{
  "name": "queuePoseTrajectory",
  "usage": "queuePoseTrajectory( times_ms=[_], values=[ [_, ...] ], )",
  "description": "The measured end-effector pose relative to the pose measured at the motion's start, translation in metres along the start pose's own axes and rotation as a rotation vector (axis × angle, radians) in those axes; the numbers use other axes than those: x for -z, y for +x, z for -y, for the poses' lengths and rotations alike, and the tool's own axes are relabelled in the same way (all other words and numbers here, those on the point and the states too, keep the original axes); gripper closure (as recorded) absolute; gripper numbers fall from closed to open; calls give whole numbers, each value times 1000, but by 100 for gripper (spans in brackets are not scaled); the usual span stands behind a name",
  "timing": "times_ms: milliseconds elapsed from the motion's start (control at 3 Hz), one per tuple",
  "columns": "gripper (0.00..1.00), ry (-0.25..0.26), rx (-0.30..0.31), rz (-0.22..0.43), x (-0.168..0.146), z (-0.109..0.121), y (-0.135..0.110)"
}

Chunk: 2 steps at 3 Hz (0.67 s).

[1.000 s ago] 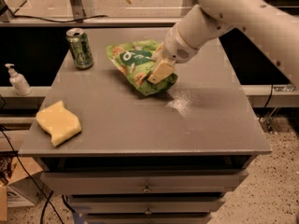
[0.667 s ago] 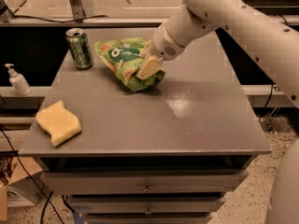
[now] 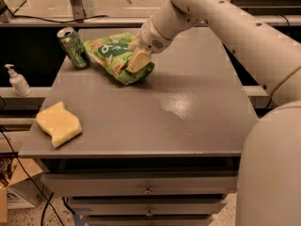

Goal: Move green rice chip bag near green can

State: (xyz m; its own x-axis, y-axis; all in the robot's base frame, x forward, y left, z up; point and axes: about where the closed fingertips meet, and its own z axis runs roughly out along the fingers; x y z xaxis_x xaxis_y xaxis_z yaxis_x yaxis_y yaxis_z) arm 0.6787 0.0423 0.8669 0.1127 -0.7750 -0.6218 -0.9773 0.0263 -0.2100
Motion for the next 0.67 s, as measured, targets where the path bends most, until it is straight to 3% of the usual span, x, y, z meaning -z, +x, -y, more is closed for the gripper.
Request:
queuePoseTrajectory(
  times_ms=[333,667],
  values=[
    [0,-3,2,0,-2,0,-1],
    [0,-3,2,0,-3,0,-1]
  ],
)
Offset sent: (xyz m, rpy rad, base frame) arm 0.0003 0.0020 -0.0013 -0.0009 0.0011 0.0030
